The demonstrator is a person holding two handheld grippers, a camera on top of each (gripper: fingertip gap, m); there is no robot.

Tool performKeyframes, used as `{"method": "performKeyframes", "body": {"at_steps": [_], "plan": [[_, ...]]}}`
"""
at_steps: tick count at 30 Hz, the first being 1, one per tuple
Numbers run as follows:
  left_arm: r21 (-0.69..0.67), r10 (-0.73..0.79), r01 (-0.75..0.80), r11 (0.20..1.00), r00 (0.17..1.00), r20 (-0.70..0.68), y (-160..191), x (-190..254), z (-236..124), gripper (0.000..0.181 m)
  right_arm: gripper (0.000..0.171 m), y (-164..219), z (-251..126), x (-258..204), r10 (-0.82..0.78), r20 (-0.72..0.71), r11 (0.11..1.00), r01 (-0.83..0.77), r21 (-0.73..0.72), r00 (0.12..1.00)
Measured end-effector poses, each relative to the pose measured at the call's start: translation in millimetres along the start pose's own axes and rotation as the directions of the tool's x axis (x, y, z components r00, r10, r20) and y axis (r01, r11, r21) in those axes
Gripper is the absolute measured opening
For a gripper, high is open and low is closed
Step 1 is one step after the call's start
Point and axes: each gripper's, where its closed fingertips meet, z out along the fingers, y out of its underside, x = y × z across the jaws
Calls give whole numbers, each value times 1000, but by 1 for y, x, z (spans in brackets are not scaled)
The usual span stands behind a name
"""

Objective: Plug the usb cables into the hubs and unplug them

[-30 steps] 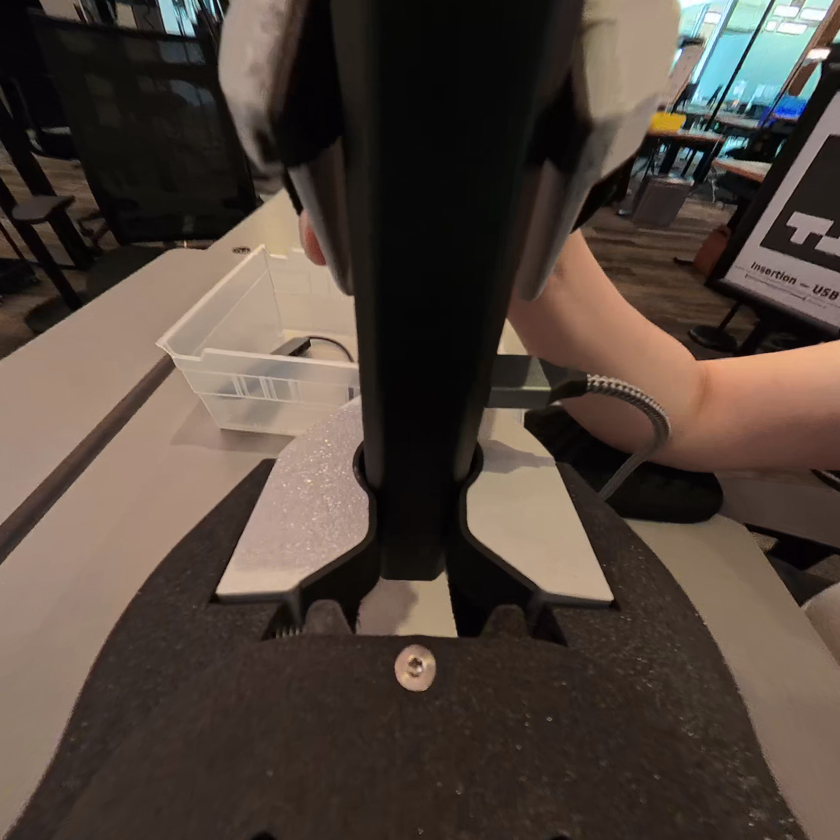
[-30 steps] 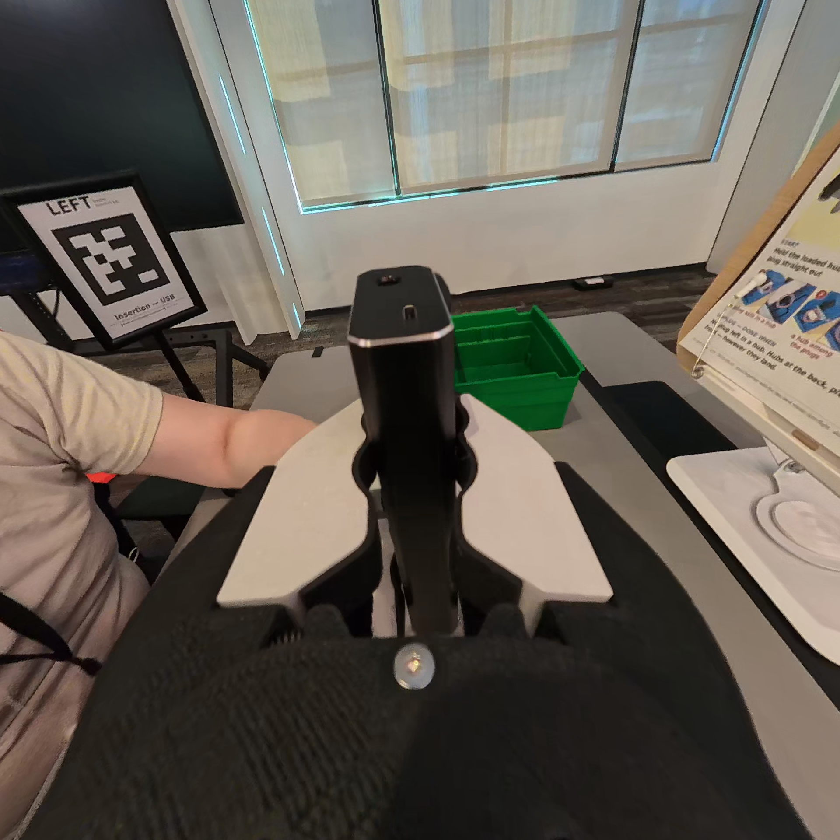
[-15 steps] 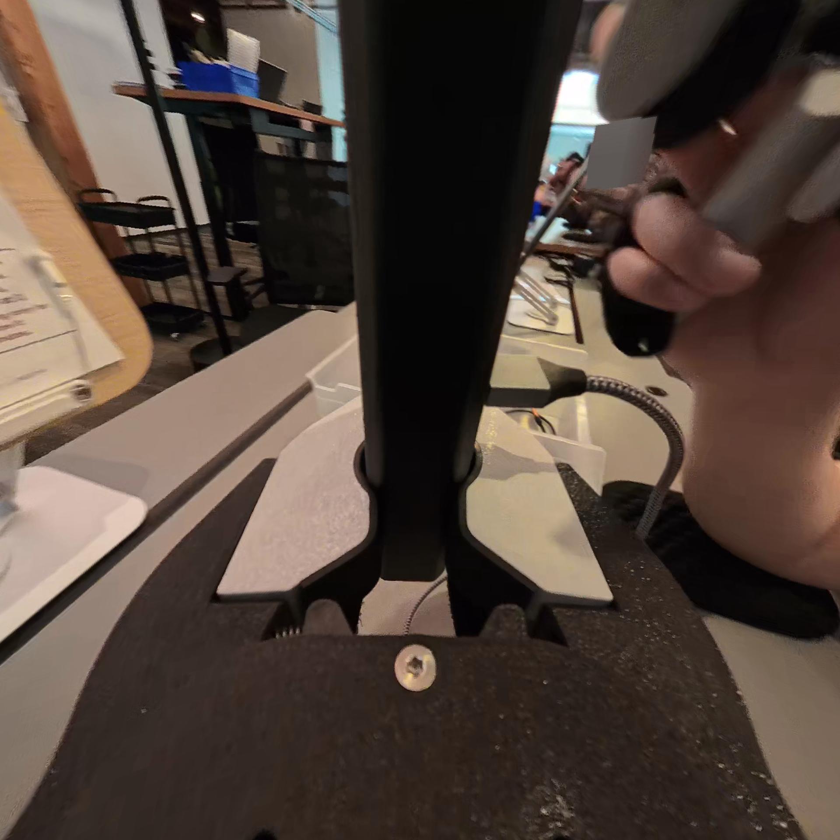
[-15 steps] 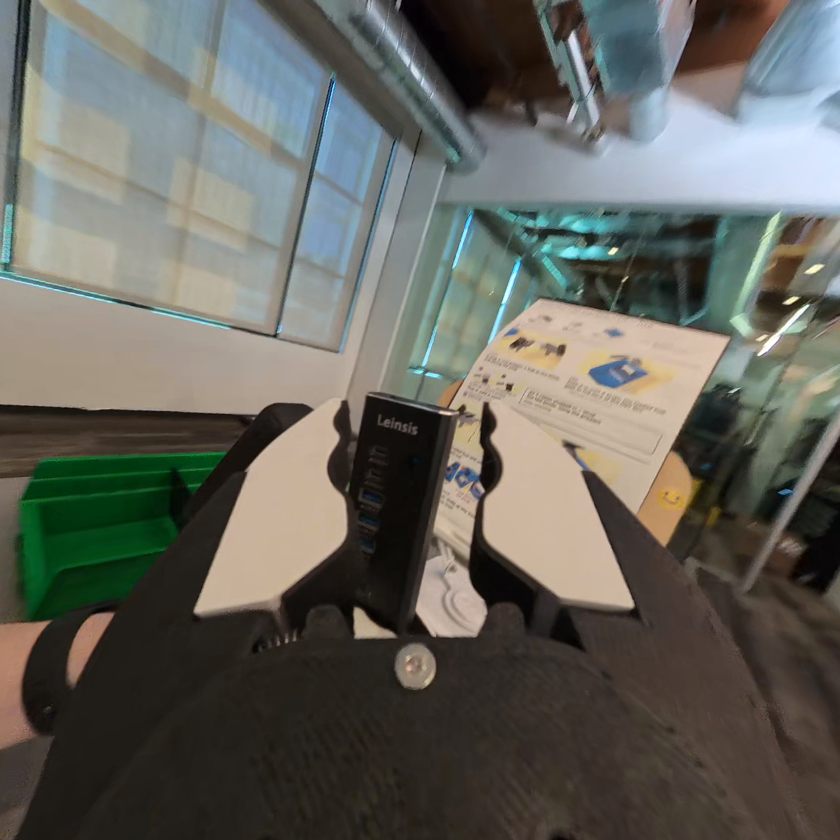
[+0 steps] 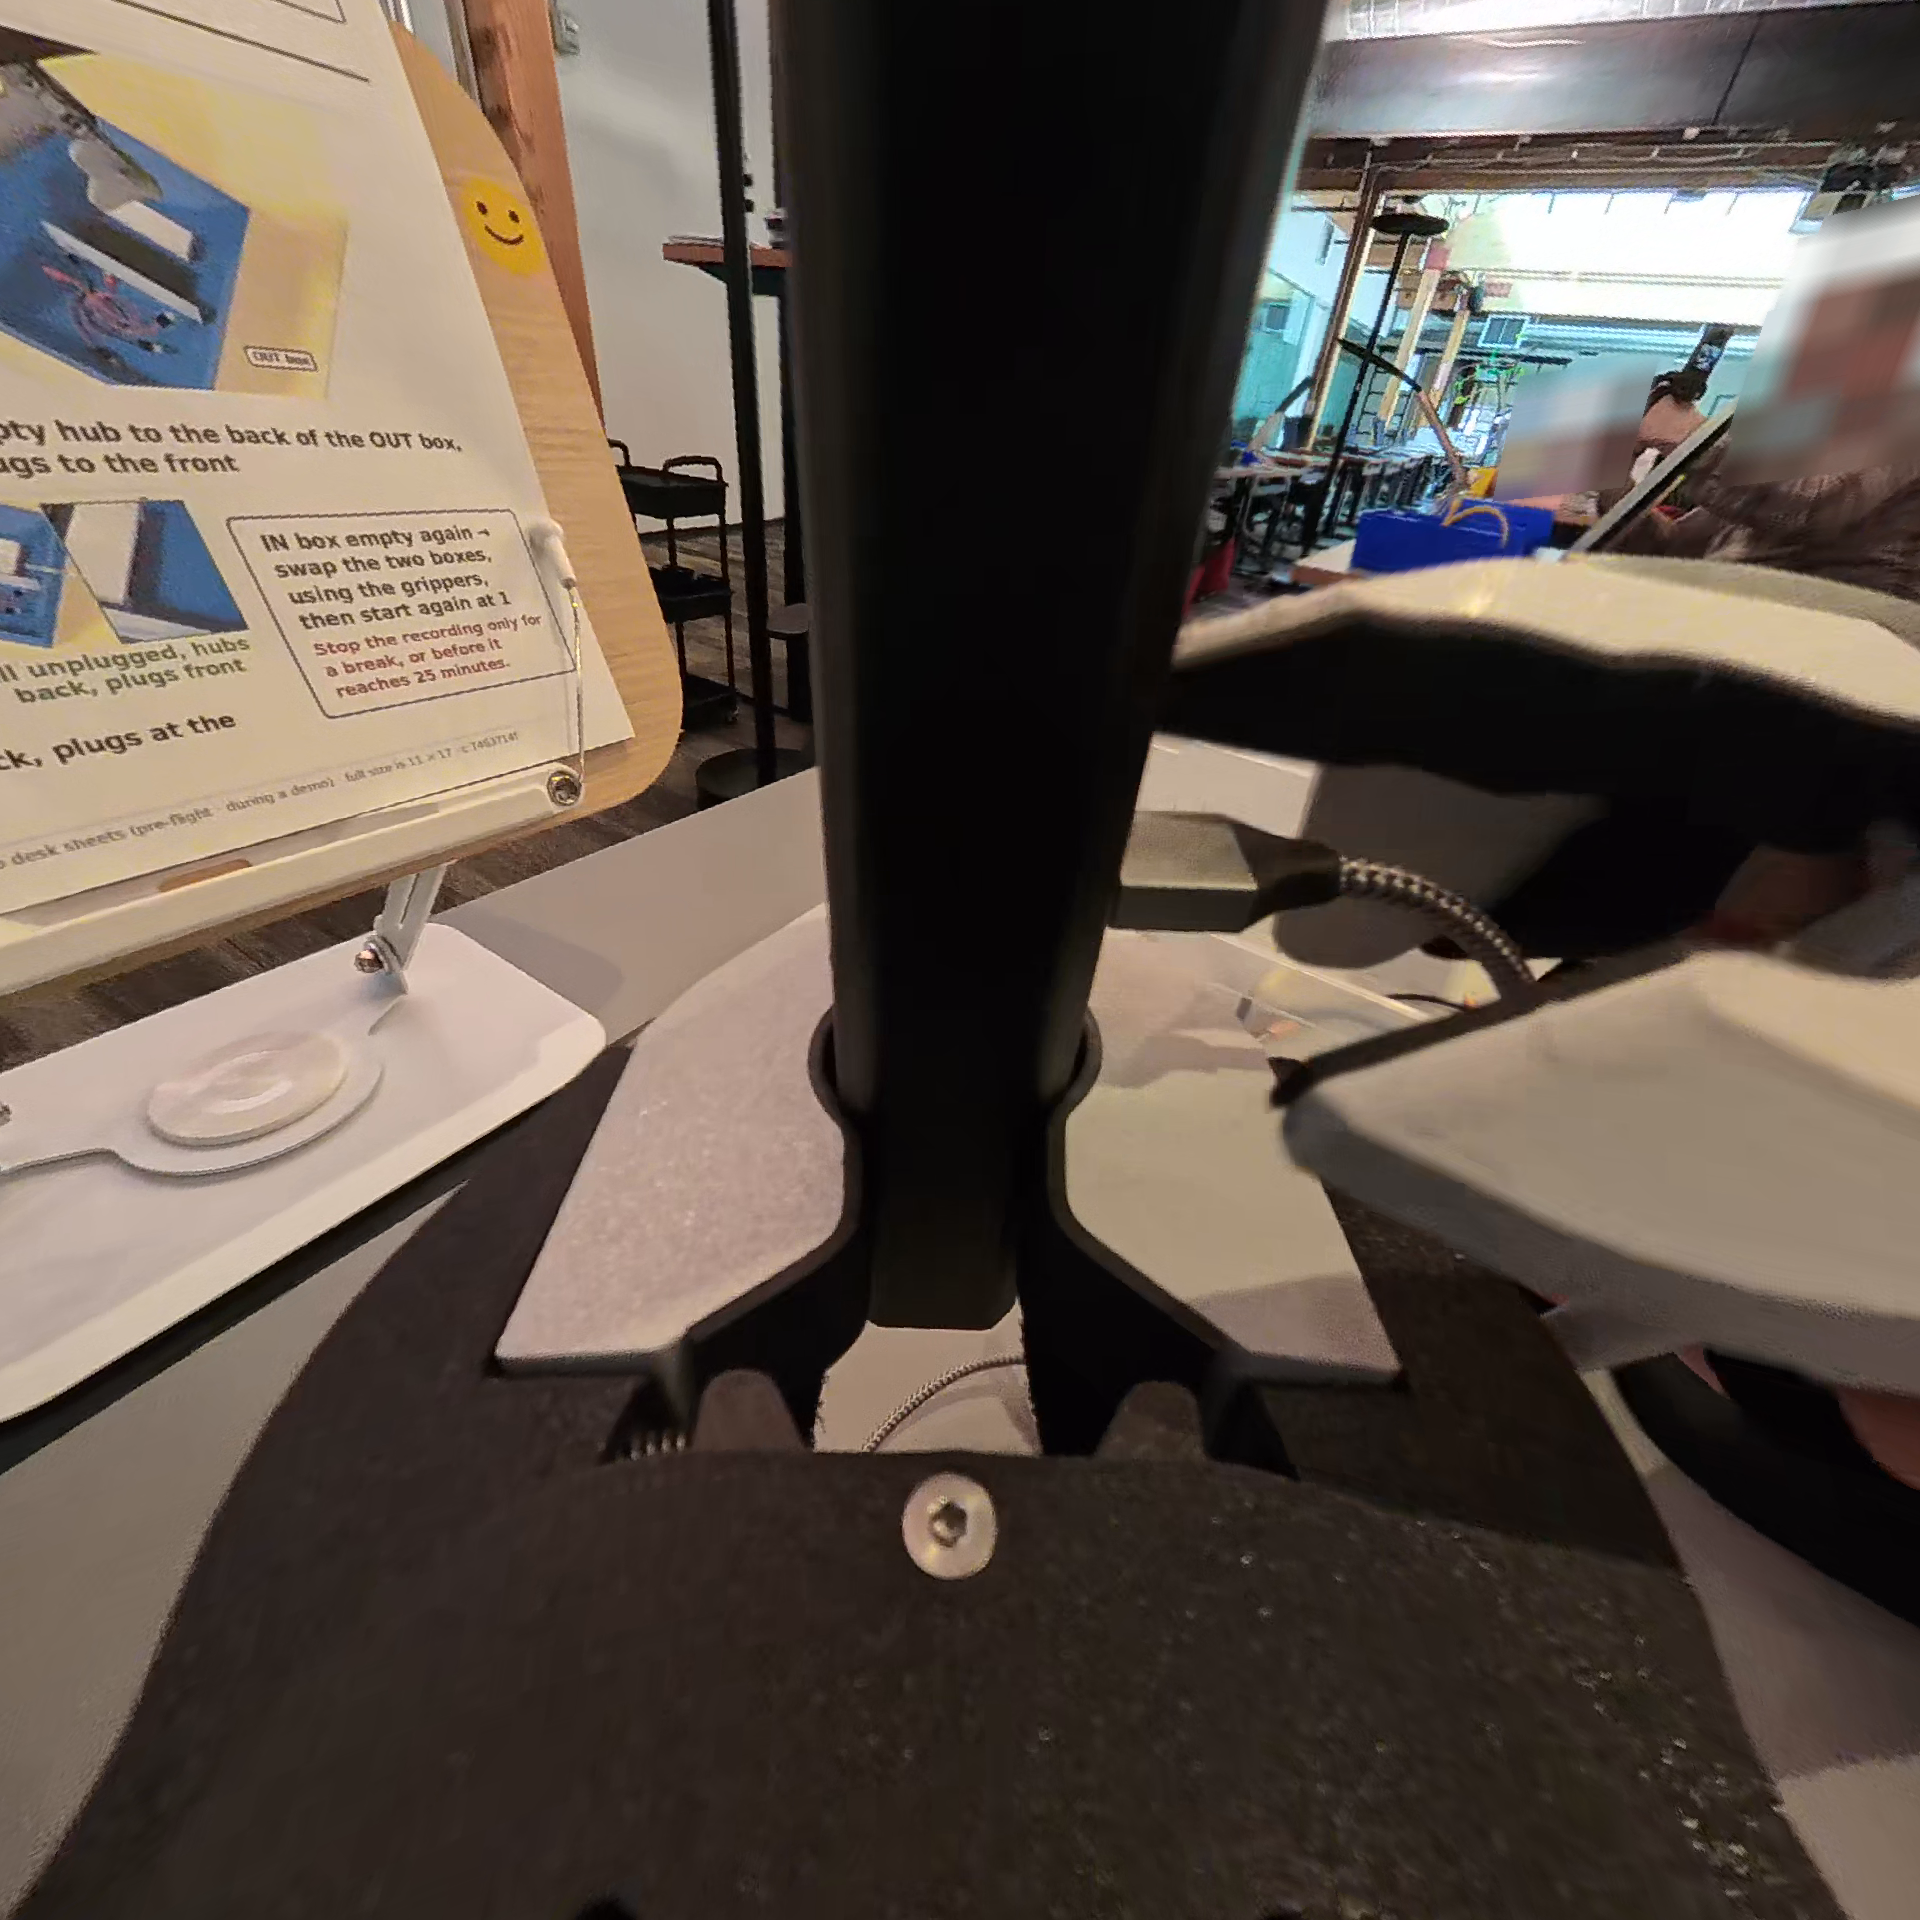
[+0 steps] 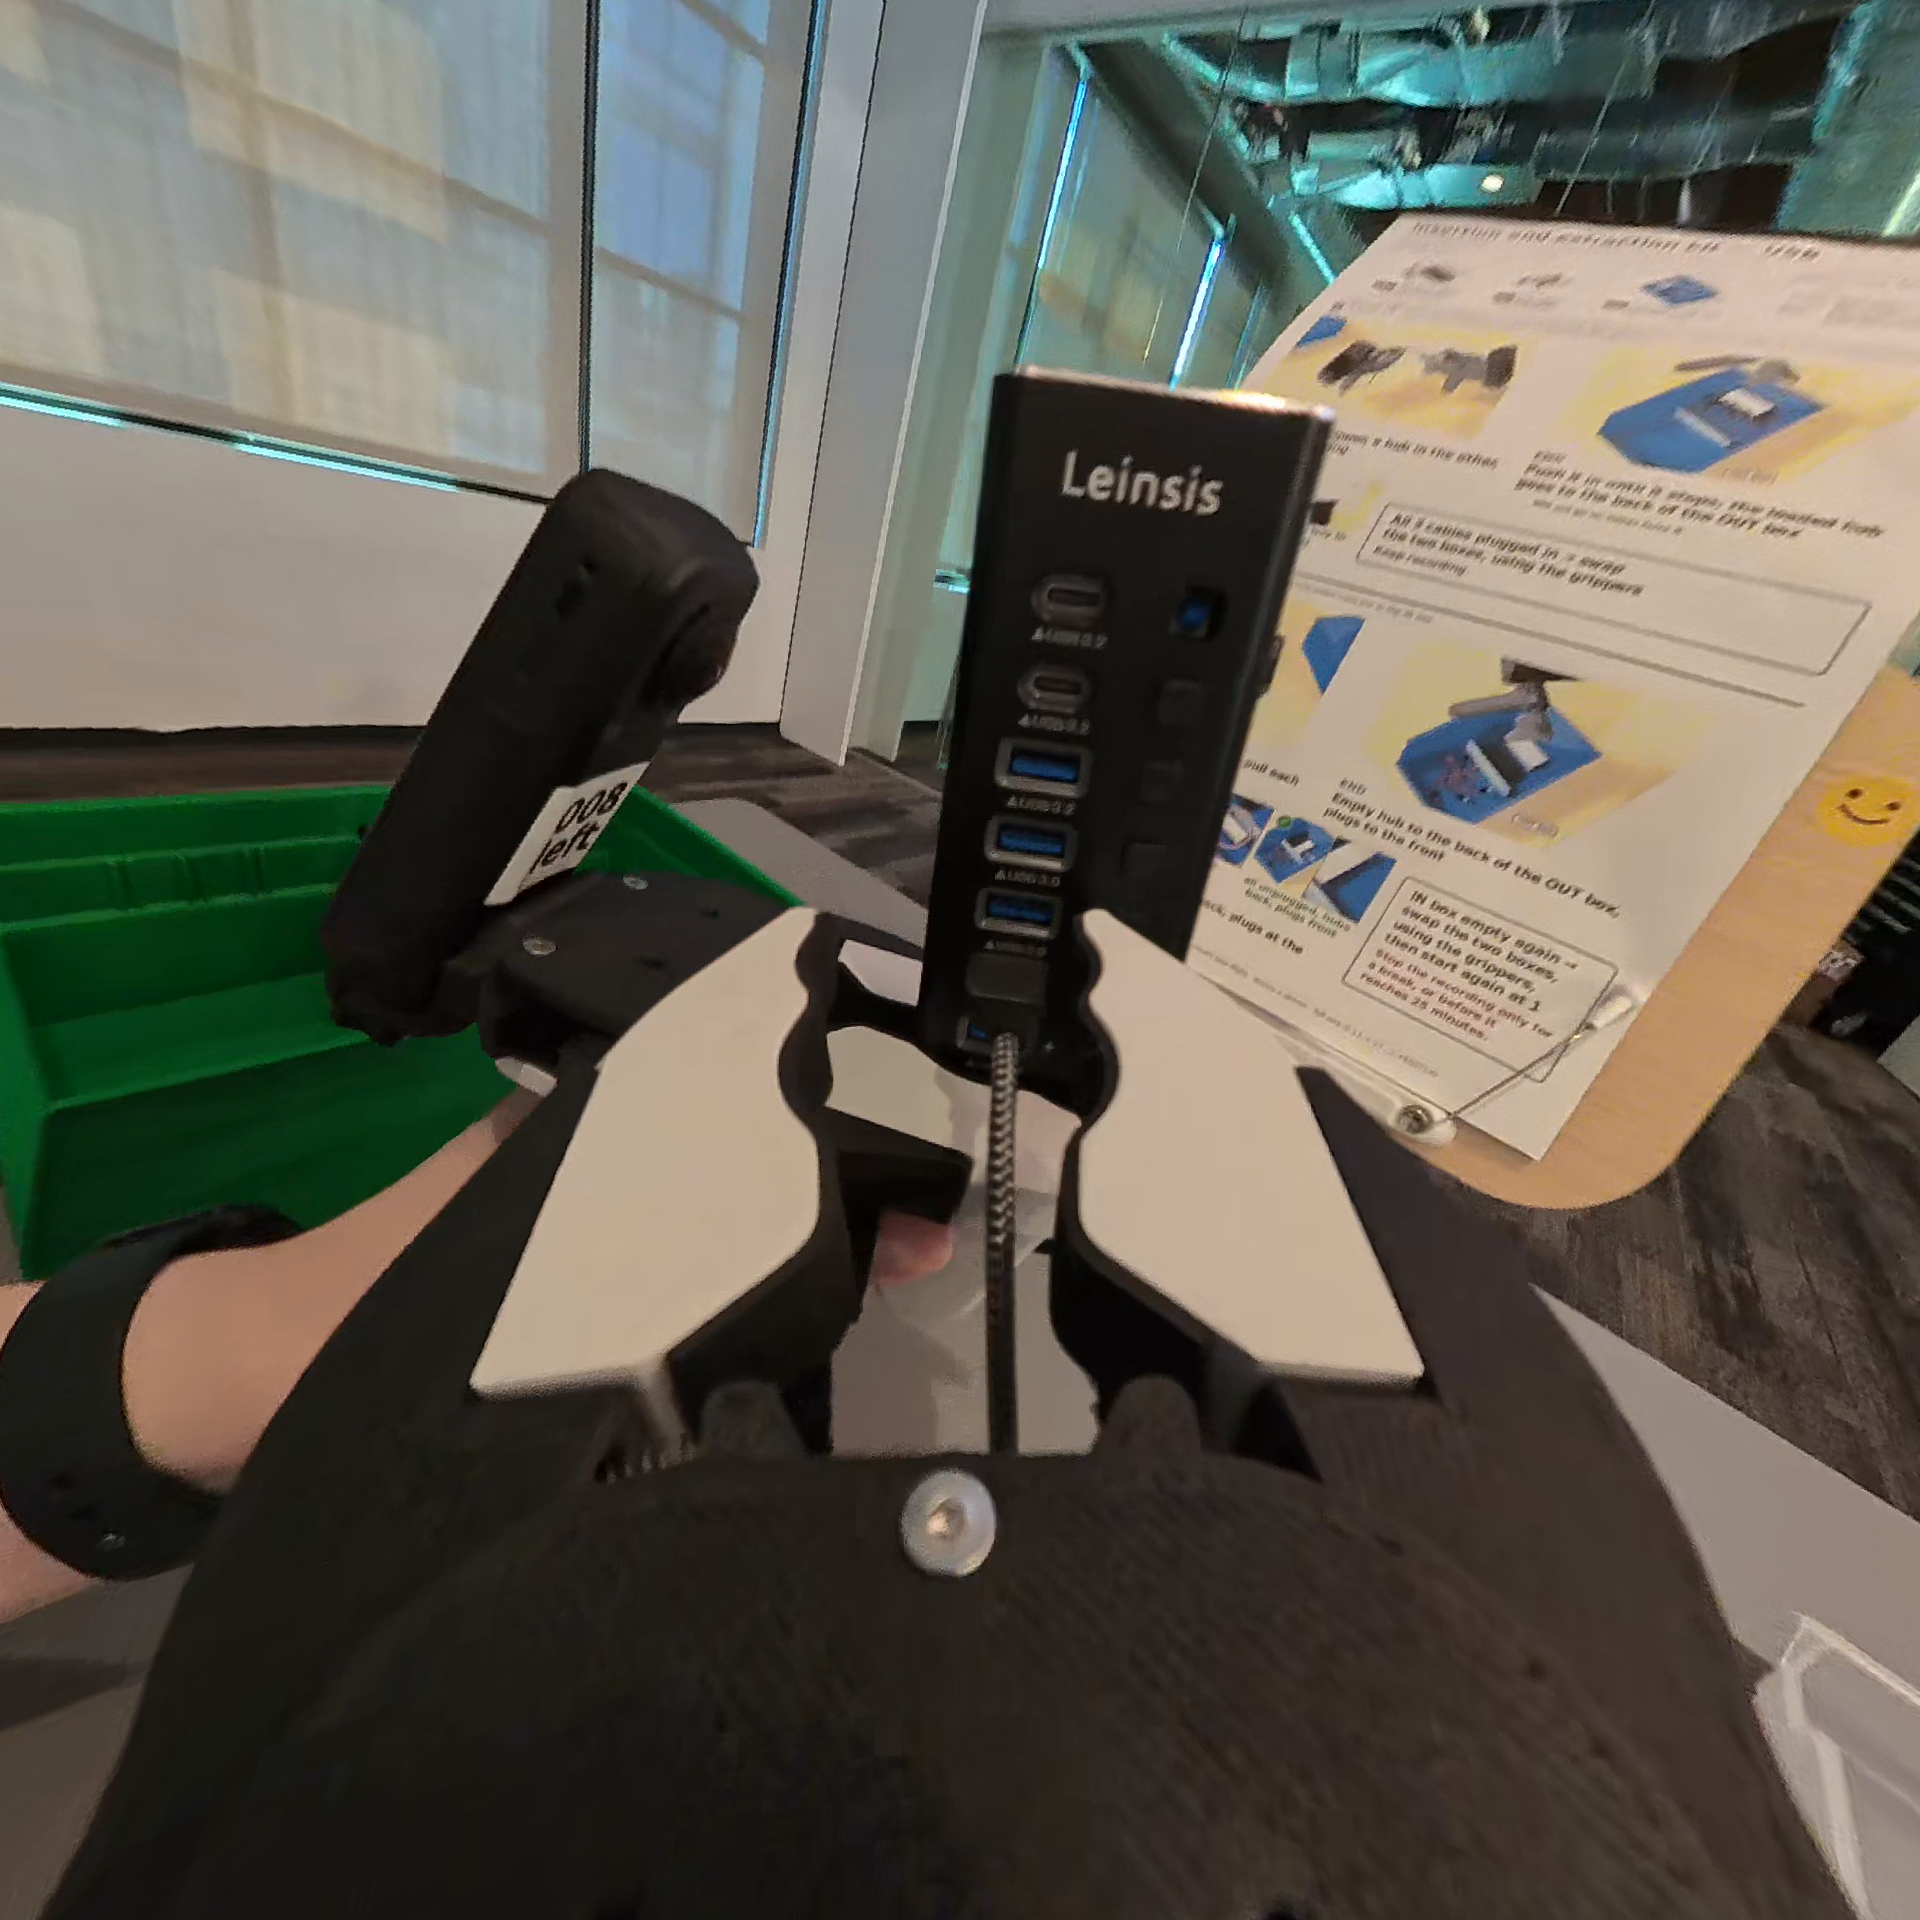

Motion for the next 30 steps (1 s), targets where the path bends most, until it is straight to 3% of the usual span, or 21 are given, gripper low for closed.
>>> {"method": "performKeyframes", "body": {"at_steps": [4,16,22,26,30], "plan": [[-2,6,-6,1000,1000,22,4,-6,1,31,33,10,4,-3,-23,-1,999,23,-33,1000],[20,36,-37,999,998,49,2,-10,-1,30,28,17,5,8,1,-15,997,-2,-80,1000],[13,31,-32,999,998,48,3,-10,0,30,15,19,5,10,-7,-8,997,6,-82,1000],[-32,67,-63,998,987,145,6,-19,-2,30,15,23,6,11,-9,4,995,9,-102,1000],[-45,44,-38,998,987,152,5,-20,-1,30,15,22,5,13,53,2,996,-53,-66,999]]}}
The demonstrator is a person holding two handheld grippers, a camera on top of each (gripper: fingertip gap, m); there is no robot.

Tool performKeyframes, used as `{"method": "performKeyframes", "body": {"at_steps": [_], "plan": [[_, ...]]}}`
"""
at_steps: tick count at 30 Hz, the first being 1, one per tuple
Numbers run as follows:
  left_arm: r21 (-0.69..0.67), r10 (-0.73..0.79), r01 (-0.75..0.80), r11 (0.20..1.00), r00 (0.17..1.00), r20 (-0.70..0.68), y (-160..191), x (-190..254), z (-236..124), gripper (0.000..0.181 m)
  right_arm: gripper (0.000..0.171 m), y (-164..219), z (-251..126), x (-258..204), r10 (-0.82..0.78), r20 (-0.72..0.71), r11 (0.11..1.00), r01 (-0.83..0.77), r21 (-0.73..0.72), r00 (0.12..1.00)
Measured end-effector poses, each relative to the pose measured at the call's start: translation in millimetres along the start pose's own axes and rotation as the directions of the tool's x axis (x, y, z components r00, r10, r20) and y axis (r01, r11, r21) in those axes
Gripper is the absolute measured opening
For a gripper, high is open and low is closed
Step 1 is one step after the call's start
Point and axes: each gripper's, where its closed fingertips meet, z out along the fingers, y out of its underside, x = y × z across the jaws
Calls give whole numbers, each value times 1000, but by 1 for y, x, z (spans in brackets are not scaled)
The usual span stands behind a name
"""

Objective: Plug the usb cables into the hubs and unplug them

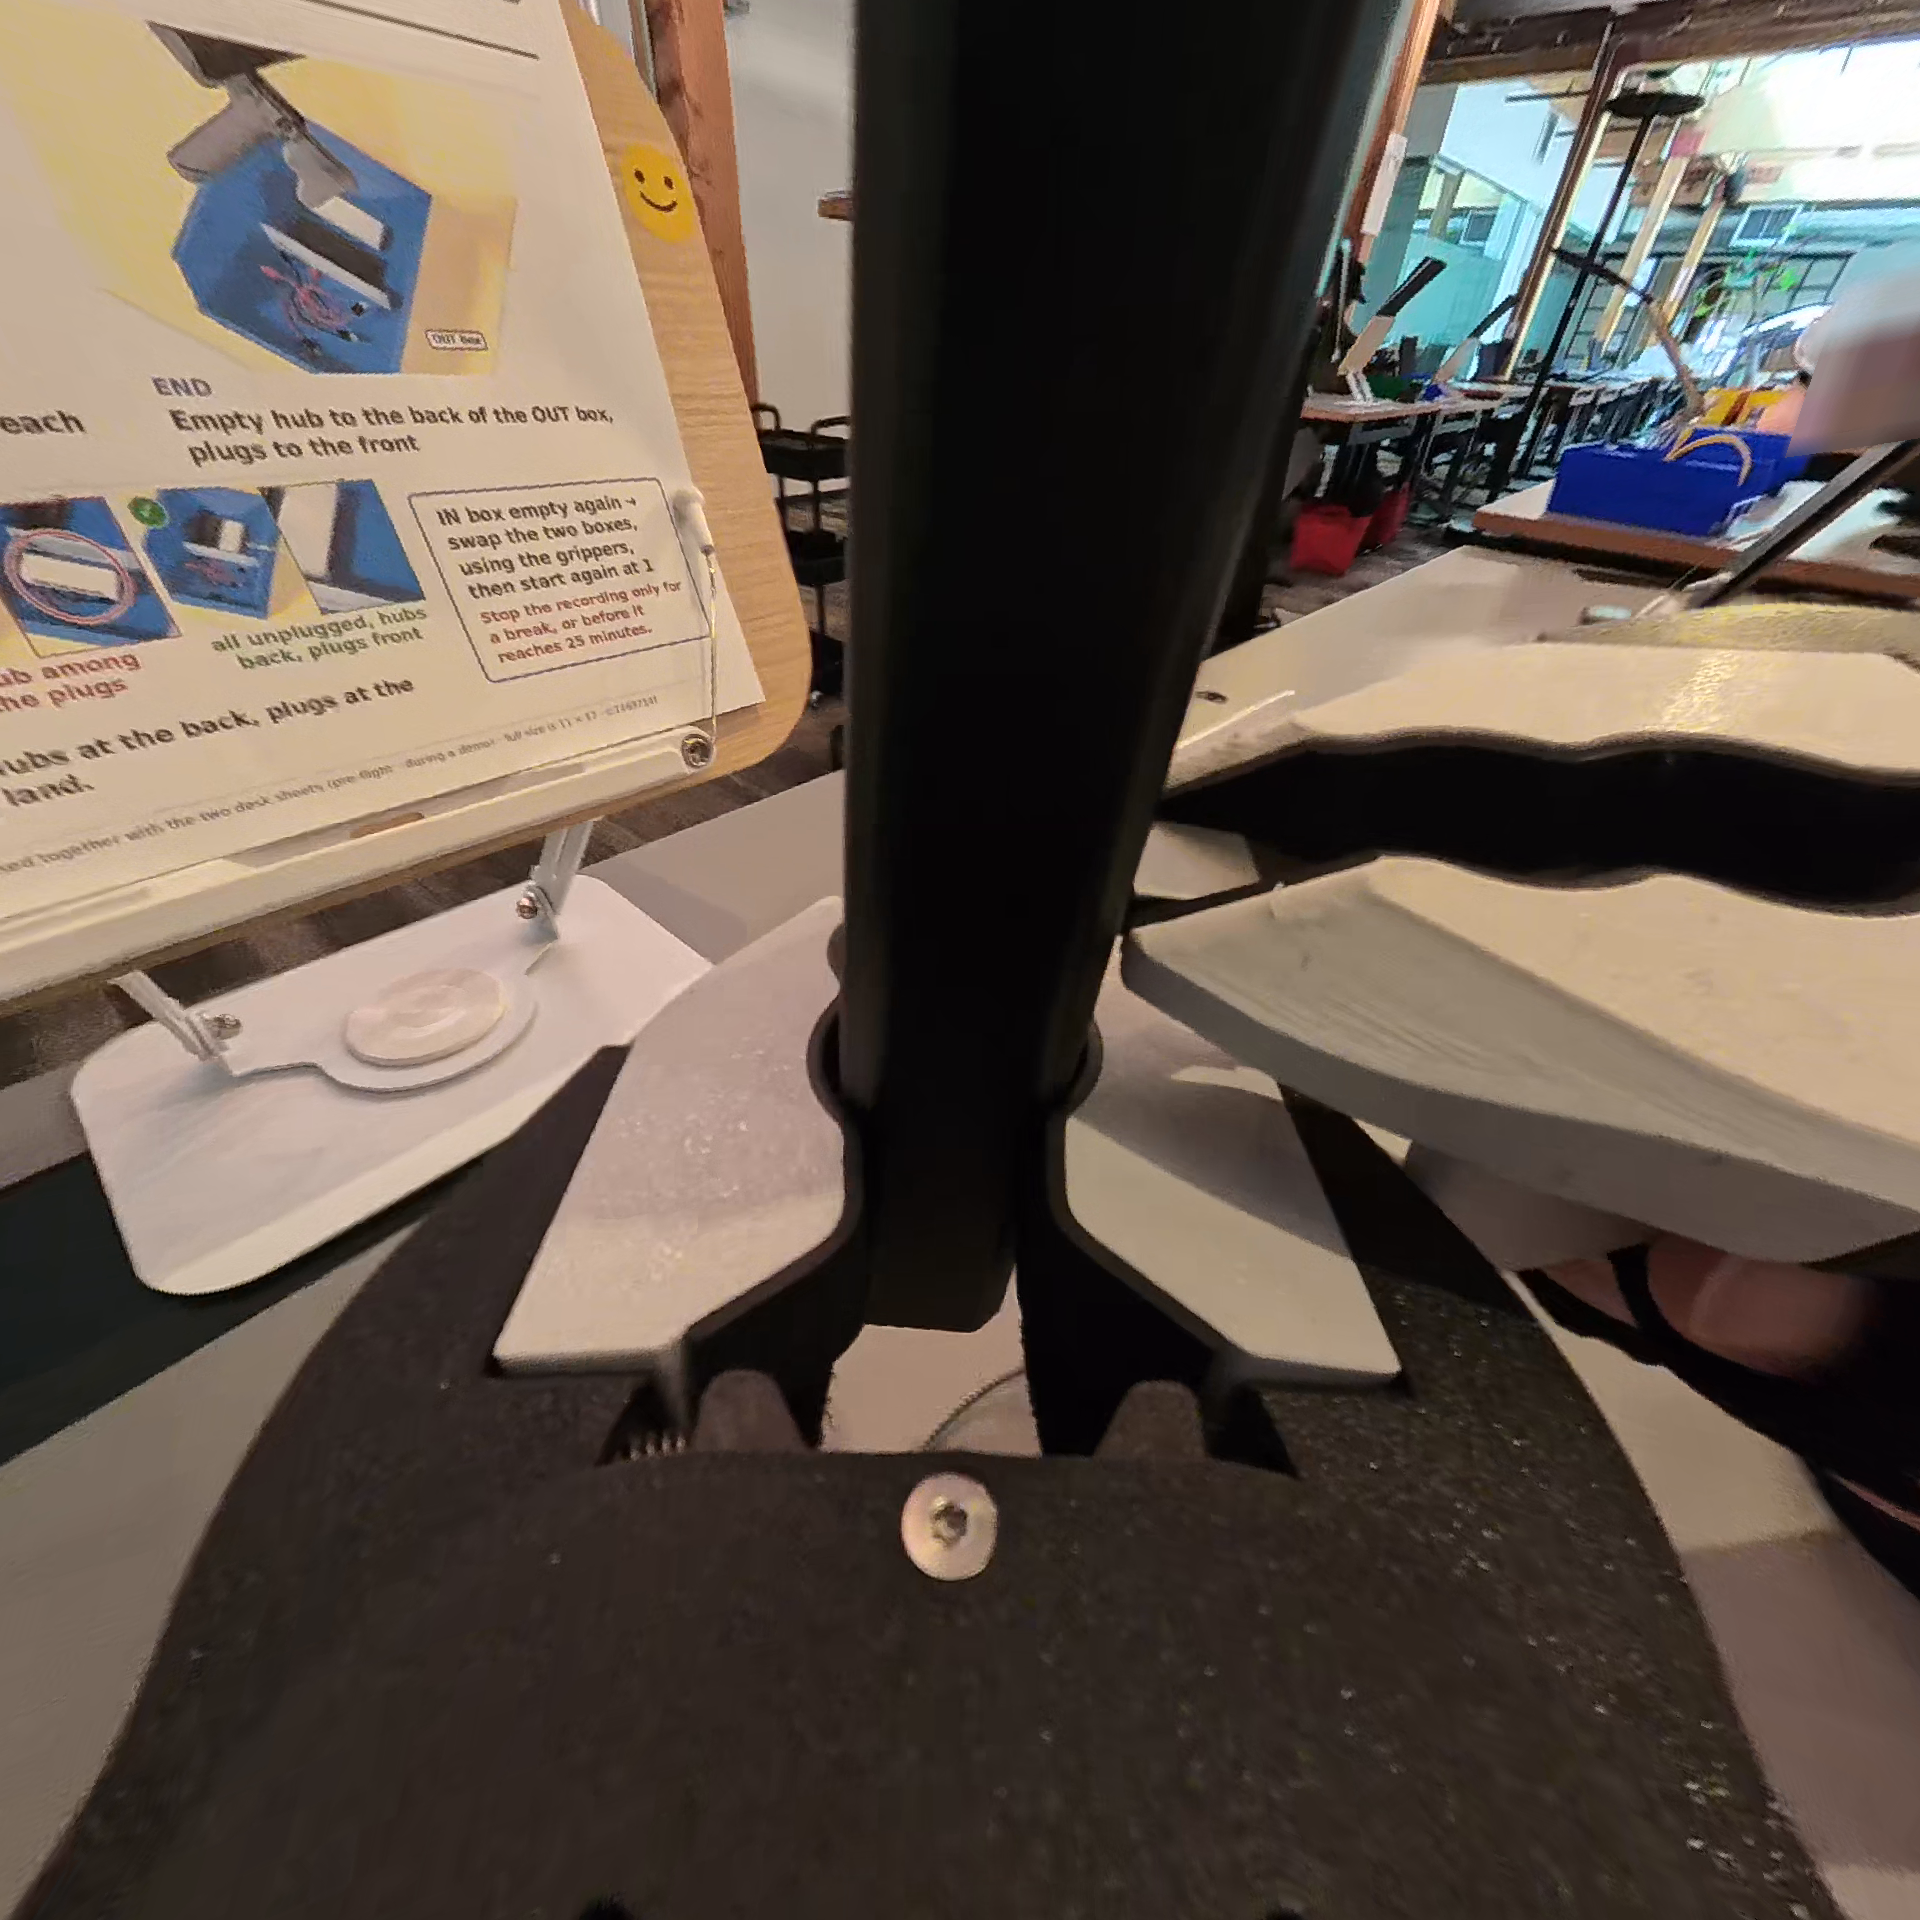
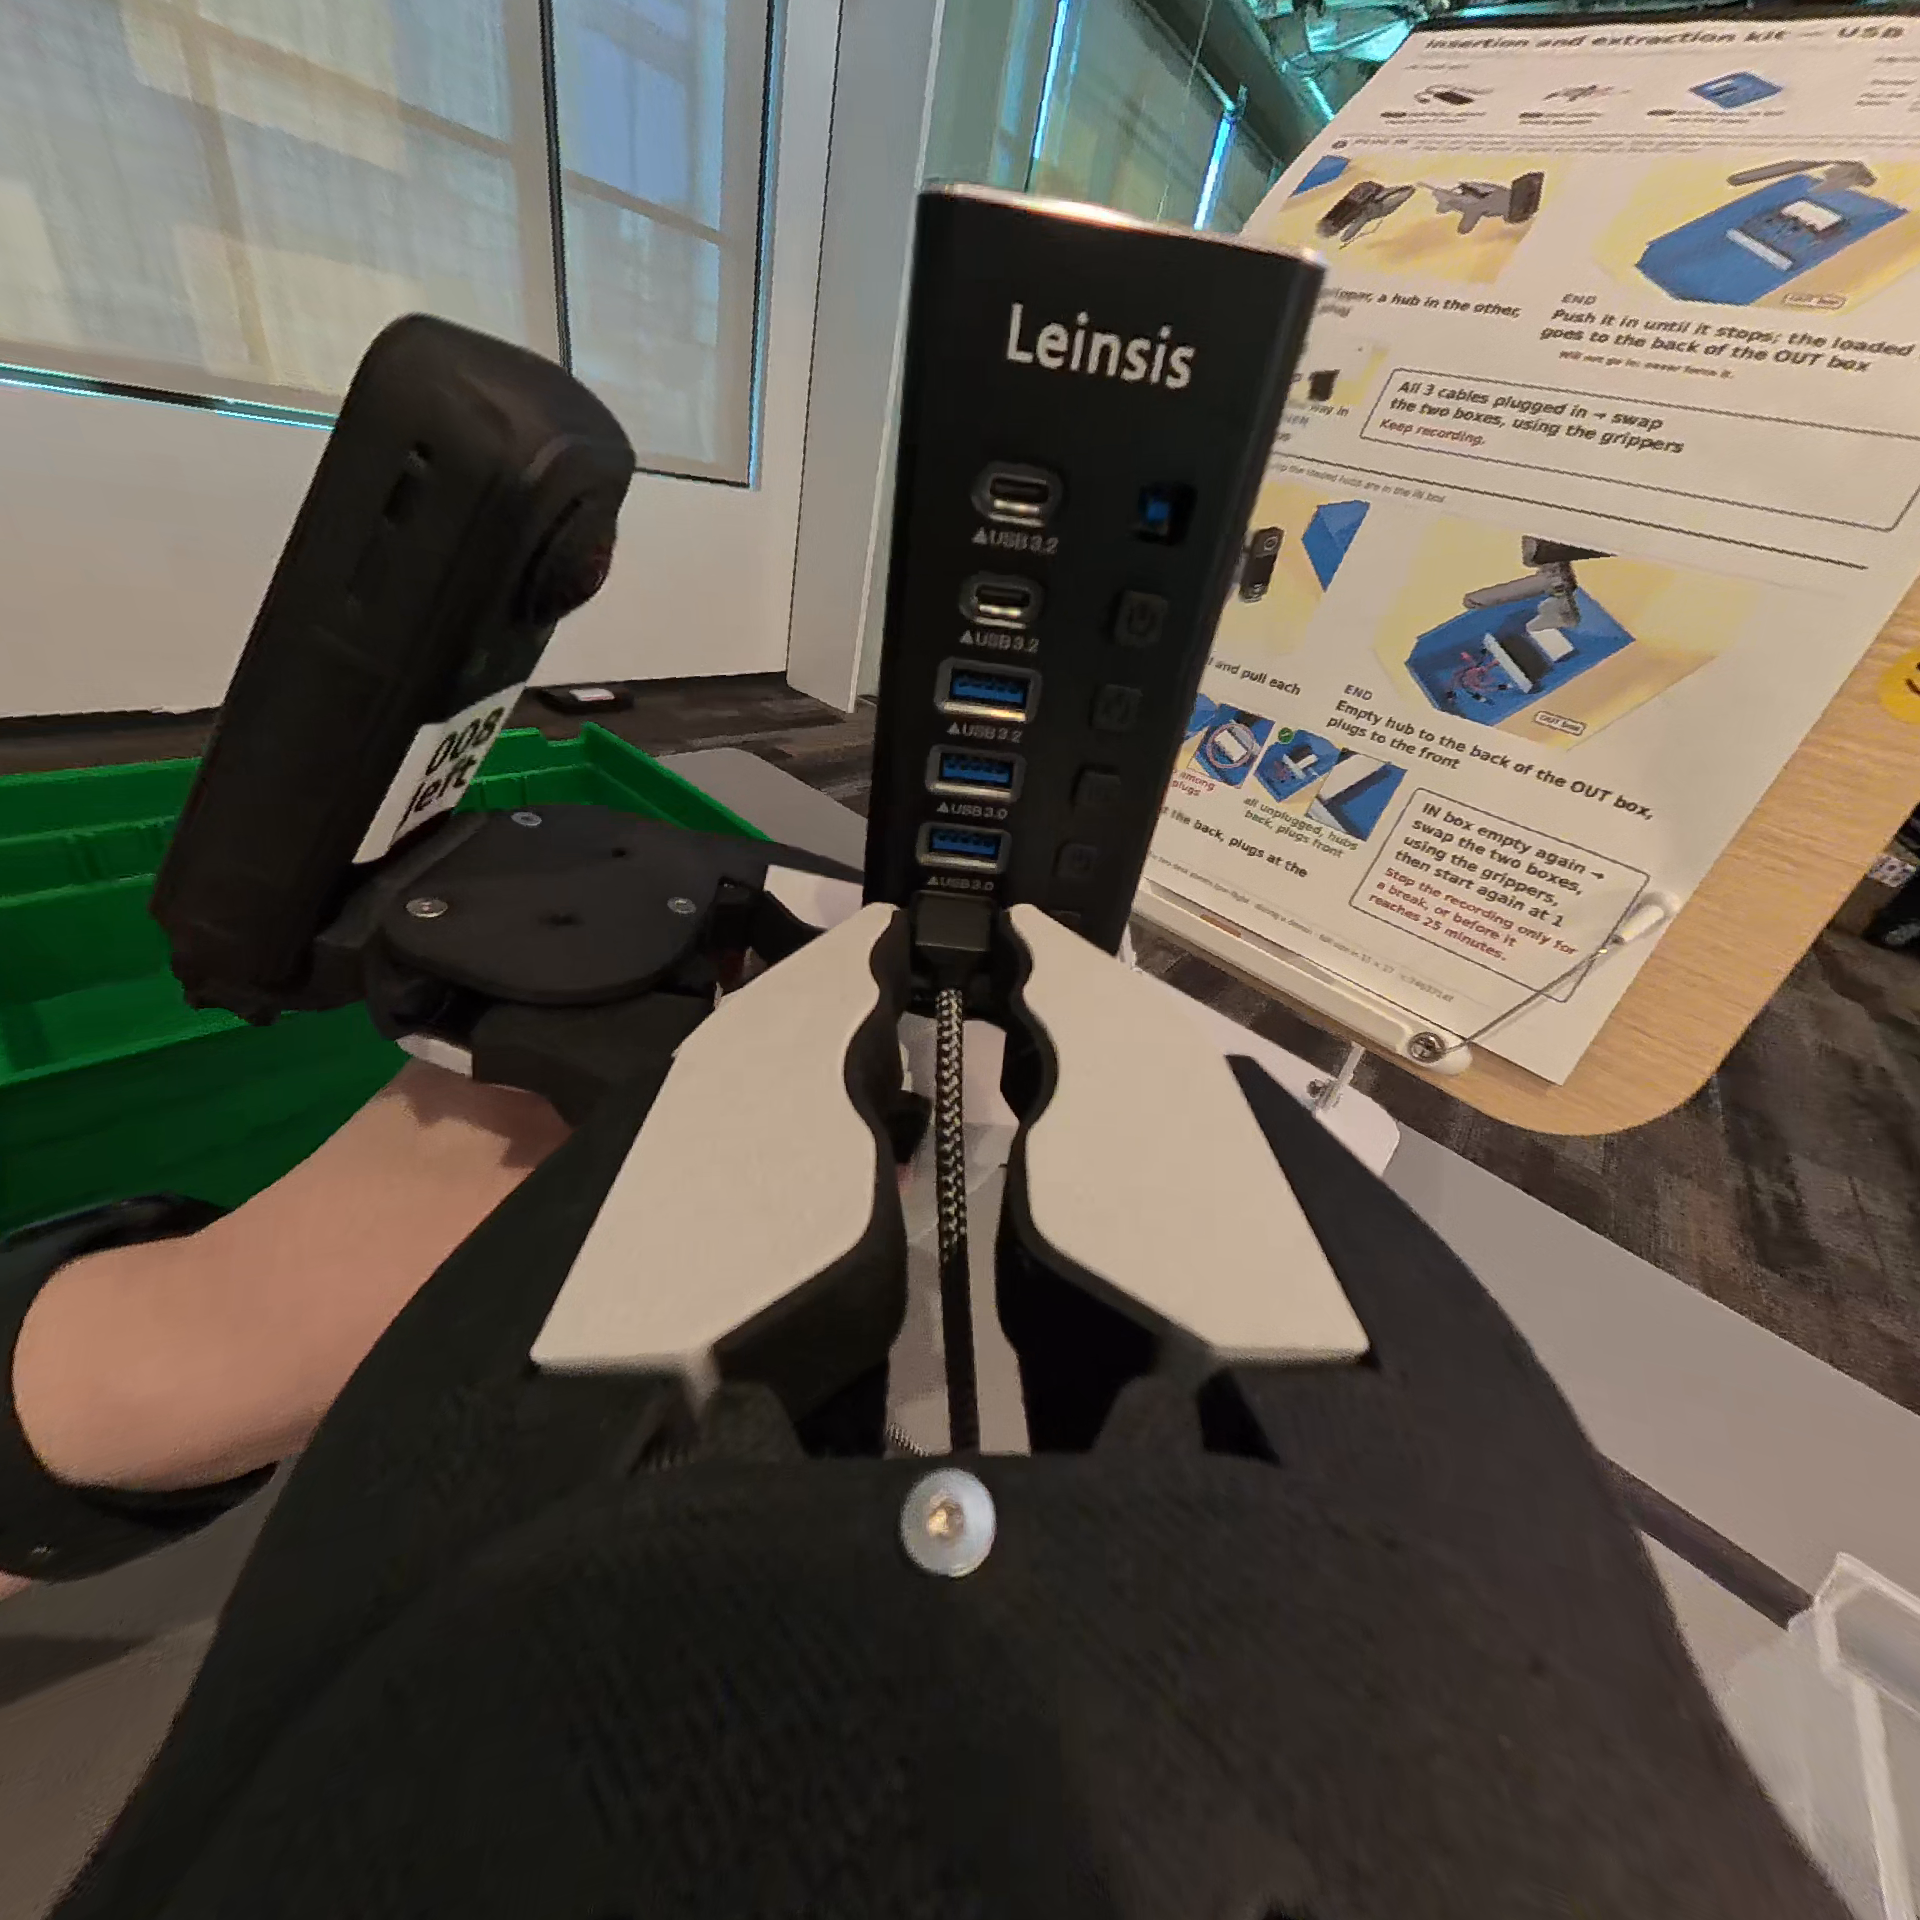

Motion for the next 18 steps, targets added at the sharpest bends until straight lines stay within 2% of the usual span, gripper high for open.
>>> {"method": "performKeyframes", "body": {"at_steps": [2,6,9,13,18], "plan": [[-6,33,-33,999,999,34,-1,-5,-1,30,16,0,1,0,-7,-14,1000,7,5,1000],[-14,2,-2,1000,999,-47,0,0,1,31,16,1,2,0,-107,-47,994,107,-16,993],[-23,16,-17,1000,997,-71,-1,2,1,30,16,0,1,1,13,27,1000,-13,-5,1000],[-16,-1,-1,1000,995,-97,-5,4,1,30,16,-3,0,2,16,44,1000,-16,9,999],[-57,8,-9,998,1000,-22,-4,-6,5,31,16,-3,5,7,67,-33,998,-67,-3,997]]}}
